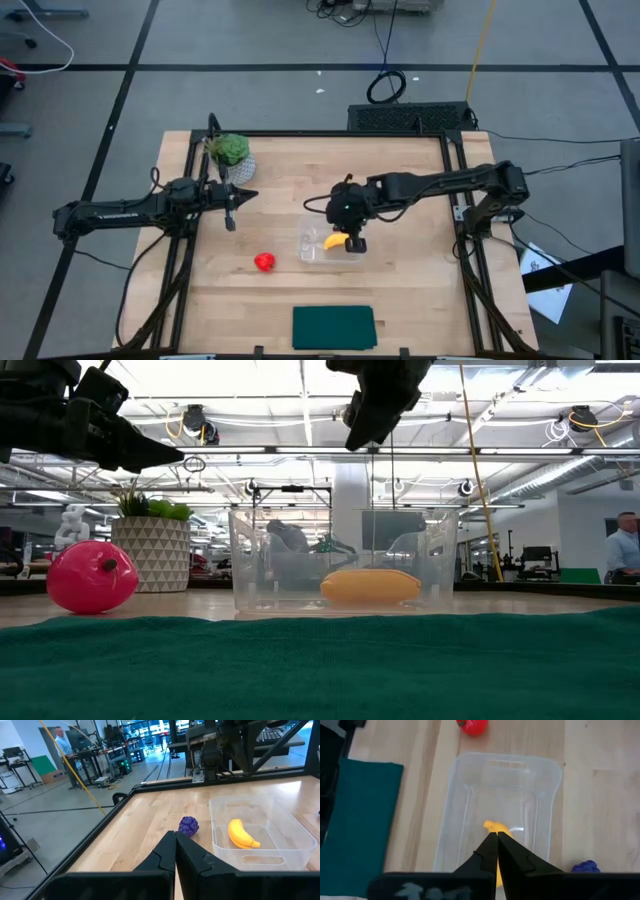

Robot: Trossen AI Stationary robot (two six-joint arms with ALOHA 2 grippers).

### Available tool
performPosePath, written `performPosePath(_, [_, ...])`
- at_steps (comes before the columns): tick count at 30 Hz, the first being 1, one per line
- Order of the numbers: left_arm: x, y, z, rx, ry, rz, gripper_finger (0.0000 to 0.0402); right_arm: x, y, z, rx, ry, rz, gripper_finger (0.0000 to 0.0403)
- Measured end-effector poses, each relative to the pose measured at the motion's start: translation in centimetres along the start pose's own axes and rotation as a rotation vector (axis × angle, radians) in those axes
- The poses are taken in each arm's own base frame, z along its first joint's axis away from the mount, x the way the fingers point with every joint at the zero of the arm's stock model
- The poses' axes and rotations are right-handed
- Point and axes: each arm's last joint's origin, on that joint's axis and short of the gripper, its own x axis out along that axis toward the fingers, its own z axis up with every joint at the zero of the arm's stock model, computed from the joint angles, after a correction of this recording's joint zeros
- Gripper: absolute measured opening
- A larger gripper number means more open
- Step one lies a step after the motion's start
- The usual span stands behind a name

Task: Pick and placing Produce into tupperware
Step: Put the apple into the transparent bin

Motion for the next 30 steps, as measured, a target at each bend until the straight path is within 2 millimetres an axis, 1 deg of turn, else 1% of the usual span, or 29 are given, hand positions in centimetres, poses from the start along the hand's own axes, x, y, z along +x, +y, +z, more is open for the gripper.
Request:
performPosePath(3, [0.0, 0.0, 0.0, 0.000, 0.000, 0.000, 0.0005, -0.5, 0.1, 0.1, -0.003, -0.021, 0.000, 0.0004])
performPosePath(11, [0.0, 0.0, 0.0, -0.004, 0.000, 0.000, 0.0006, -0.4, 0.1, 0.0, -0.001, -0.008, 0.000, 0.0004])
performPosePath(15, [0.0, 0.0, 0.0, -0.005, 0.000, 0.000, 0.0006, -1.0, 0.1, -0.1, -0.002, -0.015, -0.003, 0.0004])
performPosePath(21, [0.0, 0.0, -0.1, -0.007, 0.005, -0.001, 0.0006, -3.3, 0.4, -0.2, -0.006, -0.060, -0.008, 0.0004])
performPosePath(30, [0.0, 0.0, -0.1, -0.008, 0.006, 0.000, 0.0005, -7.9, 0.9, -0.6, -0.033, -0.168, -0.043, 0.0004])
